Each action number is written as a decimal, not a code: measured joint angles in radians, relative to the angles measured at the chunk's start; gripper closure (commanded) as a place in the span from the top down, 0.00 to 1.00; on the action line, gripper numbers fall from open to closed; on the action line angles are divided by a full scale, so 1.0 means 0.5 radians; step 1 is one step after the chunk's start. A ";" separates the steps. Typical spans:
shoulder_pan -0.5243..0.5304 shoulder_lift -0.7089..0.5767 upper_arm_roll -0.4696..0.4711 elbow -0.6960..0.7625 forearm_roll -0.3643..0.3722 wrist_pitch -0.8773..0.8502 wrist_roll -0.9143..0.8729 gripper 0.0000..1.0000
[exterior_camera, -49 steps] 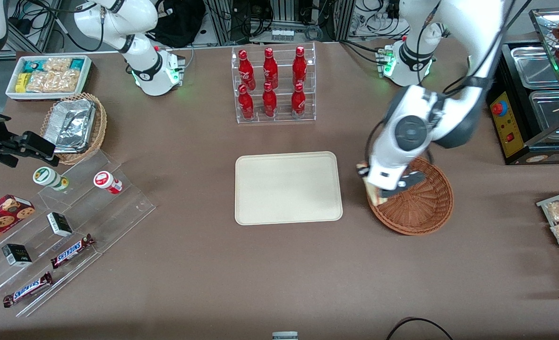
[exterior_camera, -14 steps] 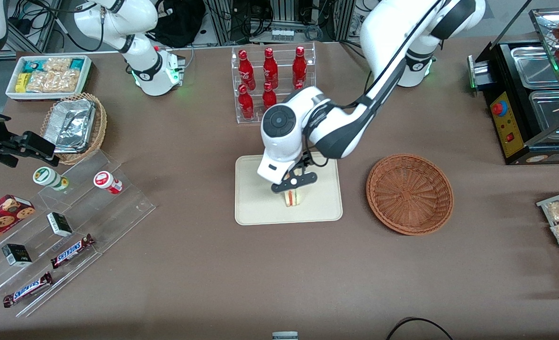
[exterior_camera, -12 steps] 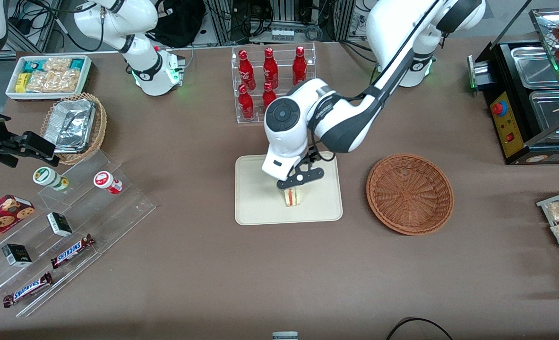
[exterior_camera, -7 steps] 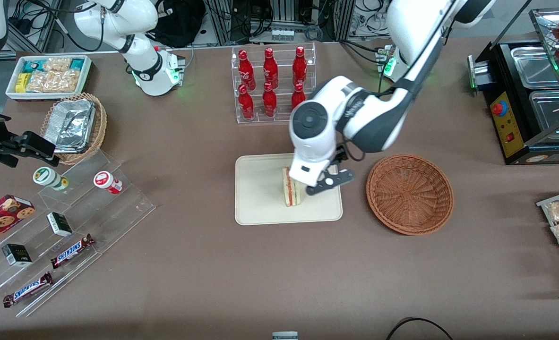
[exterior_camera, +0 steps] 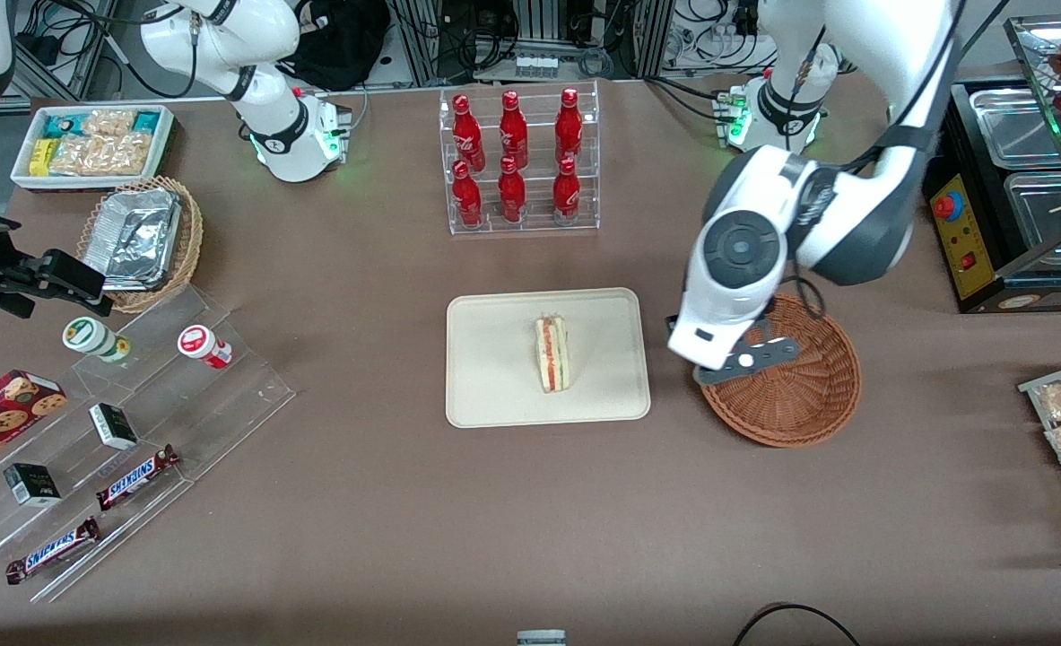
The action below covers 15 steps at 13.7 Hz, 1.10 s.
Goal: Place sandwich from basket to tray
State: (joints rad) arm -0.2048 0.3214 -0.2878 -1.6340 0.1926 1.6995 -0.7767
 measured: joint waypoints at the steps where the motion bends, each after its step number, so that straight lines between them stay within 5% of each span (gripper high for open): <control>1: 0.047 -0.045 0.001 -0.044 -0.003 0.000 0.065 1.00; 7: 0.301 -0.325 0.009 -0.188 -0.131 -0.146 0.676 1.00; 15: 0.321 -0.622 0.288 -0.168 -0.221 -0.442 1.346 1.00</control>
State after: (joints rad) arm -0.0445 0.0102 -0.1439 -1.7180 0.0822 1.4784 -0.1037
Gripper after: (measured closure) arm 0.000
